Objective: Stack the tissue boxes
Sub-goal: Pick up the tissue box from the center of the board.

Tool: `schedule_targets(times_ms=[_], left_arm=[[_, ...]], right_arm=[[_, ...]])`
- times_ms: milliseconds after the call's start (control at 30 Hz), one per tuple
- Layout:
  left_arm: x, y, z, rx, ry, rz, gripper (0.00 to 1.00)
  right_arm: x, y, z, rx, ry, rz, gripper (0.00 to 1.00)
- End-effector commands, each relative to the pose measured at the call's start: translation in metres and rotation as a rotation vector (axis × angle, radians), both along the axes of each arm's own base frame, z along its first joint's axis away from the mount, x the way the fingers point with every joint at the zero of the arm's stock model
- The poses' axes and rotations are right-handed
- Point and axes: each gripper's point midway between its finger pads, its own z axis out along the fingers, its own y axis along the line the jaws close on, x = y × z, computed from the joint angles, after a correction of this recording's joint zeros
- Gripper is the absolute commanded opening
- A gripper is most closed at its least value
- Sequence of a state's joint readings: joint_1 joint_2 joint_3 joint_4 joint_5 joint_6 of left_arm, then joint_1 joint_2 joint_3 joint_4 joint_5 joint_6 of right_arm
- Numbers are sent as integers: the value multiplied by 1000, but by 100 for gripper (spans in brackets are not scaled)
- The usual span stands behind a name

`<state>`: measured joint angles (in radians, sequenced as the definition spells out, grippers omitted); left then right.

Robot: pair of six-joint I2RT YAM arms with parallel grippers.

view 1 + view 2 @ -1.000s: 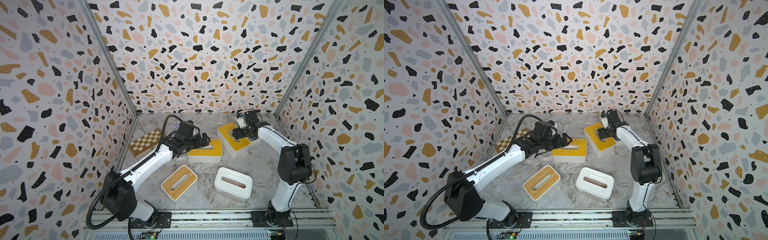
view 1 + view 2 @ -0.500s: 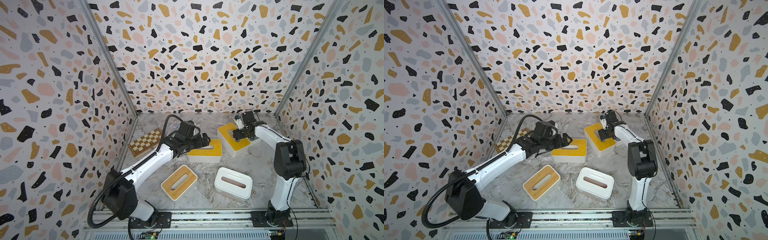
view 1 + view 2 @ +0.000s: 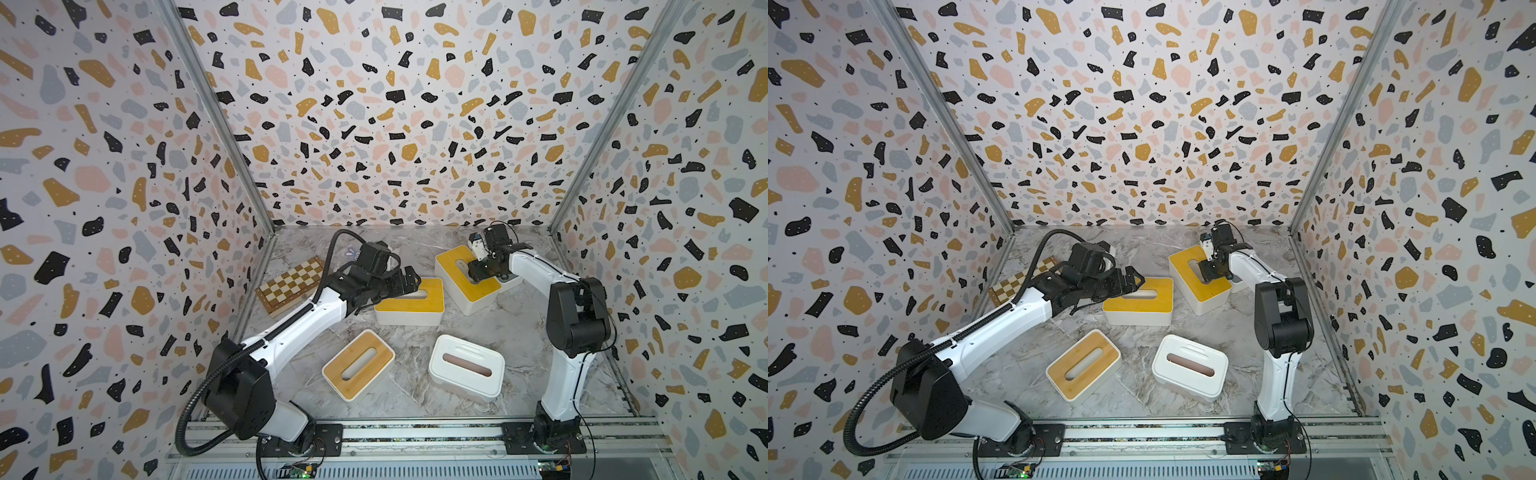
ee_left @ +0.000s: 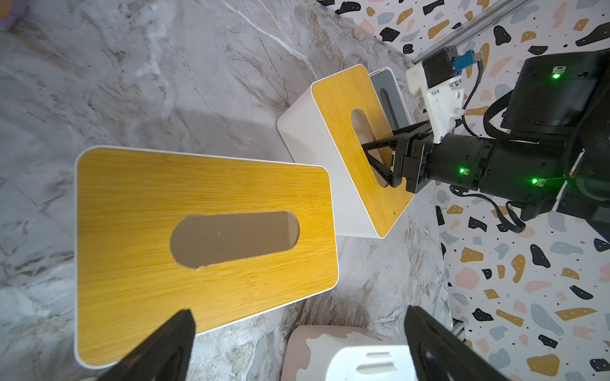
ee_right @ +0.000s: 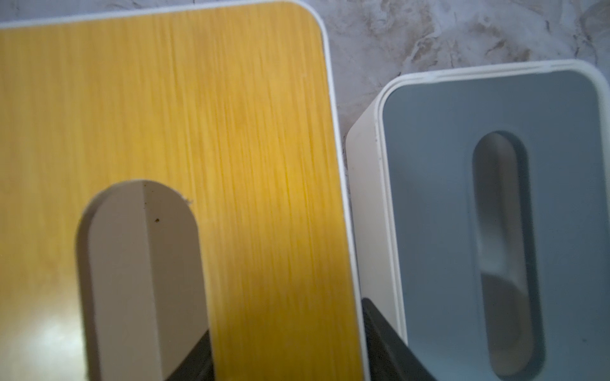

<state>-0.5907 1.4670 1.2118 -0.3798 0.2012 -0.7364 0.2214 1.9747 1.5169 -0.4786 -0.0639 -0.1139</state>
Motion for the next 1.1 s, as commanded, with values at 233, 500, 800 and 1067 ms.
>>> schedule_targets(times_ms=[233, 500, 800, 1067], left_arm=[[7, -7, 10, -20, -23, -3, 100], [7, -5, 8, -6, -21, 4, 99], [7, -5, 12, -10, -26, 7, 100], [6, -2, 19, -14, -39, 13, 100]], right_arm=[[3, -4, -6, -20, 9, 6, 54], [5, -4, 2, -17, -7, 10, 39], [9, -9, 20, 13, -41, -23, 31], [11, -16, 46, 81, -77, -70, 30]])
